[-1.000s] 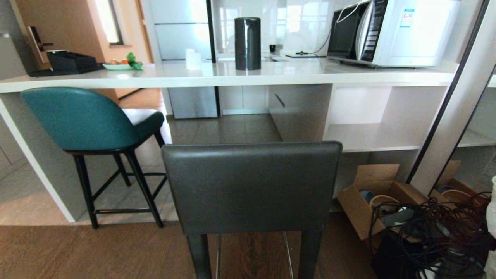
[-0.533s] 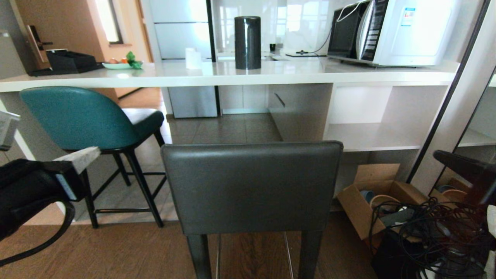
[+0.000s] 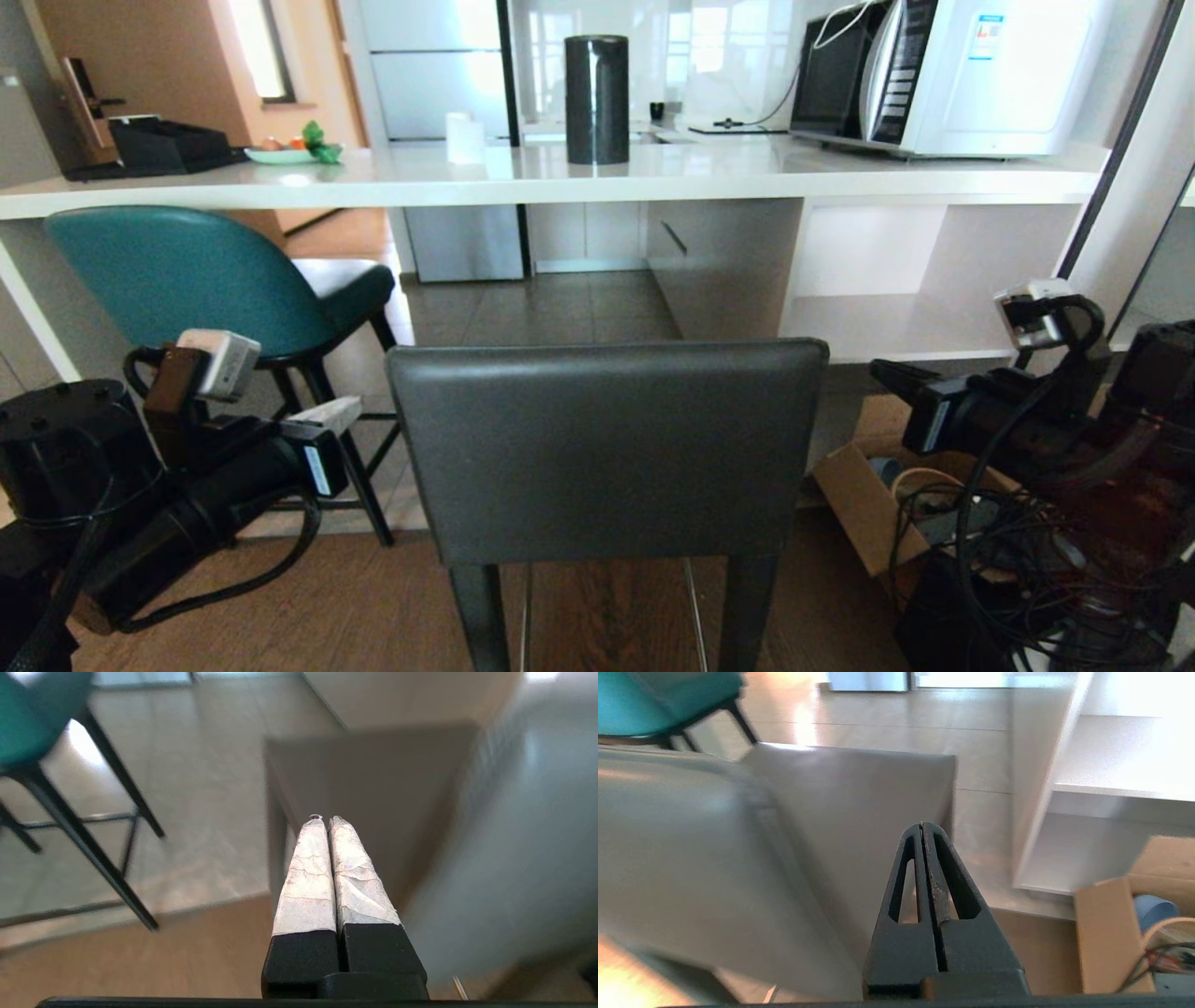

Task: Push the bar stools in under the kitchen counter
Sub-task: Push the gray chair back under the dining table

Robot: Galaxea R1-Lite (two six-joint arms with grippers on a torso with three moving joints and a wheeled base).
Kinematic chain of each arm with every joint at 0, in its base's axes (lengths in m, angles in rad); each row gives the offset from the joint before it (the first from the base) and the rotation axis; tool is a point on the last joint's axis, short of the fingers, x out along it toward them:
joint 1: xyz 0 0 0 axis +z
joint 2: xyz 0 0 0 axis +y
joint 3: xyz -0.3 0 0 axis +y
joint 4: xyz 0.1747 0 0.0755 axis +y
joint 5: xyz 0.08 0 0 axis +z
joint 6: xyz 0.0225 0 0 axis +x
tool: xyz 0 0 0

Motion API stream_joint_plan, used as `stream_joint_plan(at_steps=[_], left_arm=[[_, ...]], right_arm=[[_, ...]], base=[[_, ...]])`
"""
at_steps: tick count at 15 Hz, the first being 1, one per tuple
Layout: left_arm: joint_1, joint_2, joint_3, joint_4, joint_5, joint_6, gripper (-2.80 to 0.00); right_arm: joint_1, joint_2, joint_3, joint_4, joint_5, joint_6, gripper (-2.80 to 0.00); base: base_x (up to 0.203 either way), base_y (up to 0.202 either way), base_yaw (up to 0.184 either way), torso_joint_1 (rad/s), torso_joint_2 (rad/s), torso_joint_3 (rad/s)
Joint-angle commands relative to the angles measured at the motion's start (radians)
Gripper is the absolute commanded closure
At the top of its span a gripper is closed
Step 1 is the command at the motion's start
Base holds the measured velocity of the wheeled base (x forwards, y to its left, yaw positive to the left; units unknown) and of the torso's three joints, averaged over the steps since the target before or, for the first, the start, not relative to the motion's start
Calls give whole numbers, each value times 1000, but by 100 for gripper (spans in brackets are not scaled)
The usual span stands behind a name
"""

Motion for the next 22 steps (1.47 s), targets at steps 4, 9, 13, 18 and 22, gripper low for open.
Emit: stream_joint_plan(at_steps=[4, 9, 13, 18, 22], left_arm=[[-82, 27, 14, -48, 13, -7, 0], [-88, 42, 19, -49, 39, -14, 0], [-101, 76, -6, -50, 39, -13, 0], [-142, 76, -11, -50, 42, -16, 0], [-216, 77, -24, -50, 90, -16, 0]], right_arm=[[23, 189, -41, -104, -39, -1, 0], [49, 278, -68, -168, -44, -6, 0], [141, 329, -115, -168, -123, -12, 0], [224, 344, -139, -168, -176, -14, 0], [245, 345, -140, -168, -189, -14, 0]], base=[[0, 0, 0, 0, 0, 0], [0, 0, 0, 0, 0, 0], [0, 0, 0, 0, 0, 0], [0, 0, 0, 0, 0, 0], [0, 0, 0, 0, 0, 0]])
